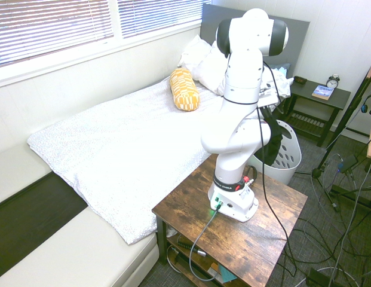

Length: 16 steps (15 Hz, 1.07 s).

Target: Put my clothes in the laundry bag

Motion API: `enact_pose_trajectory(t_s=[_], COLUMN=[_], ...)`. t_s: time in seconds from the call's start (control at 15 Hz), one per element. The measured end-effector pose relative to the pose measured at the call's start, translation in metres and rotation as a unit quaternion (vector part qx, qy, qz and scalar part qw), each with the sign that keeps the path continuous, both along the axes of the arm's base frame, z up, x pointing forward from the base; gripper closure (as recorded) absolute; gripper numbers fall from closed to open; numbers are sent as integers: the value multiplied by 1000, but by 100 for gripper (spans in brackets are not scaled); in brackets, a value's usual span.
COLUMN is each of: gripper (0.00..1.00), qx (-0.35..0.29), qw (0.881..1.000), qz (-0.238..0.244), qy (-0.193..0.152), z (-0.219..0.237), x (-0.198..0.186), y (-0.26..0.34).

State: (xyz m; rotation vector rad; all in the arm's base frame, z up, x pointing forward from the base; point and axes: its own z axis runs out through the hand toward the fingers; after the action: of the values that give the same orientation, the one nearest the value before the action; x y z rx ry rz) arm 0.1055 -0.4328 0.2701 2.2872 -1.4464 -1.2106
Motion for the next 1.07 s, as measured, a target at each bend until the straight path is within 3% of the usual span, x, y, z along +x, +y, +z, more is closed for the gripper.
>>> enact_pose_trajectory(t_s=[0.27, 0.47, 0.6, 0.8, 1.07], gripper=[0, 0, 0, 0, 0], qx=[-56, -71, -66, -76, -86], qw=[998, 997, 996, 987, 957], qz=[-13, -9, -6, 13, 70], qy=[-23, -32, -56, -142, -269], z=[-46, -52, -48, -1, 82], x=[5, 20, 40, 94, 202], y=[-1, 0, 4, 6, 58])
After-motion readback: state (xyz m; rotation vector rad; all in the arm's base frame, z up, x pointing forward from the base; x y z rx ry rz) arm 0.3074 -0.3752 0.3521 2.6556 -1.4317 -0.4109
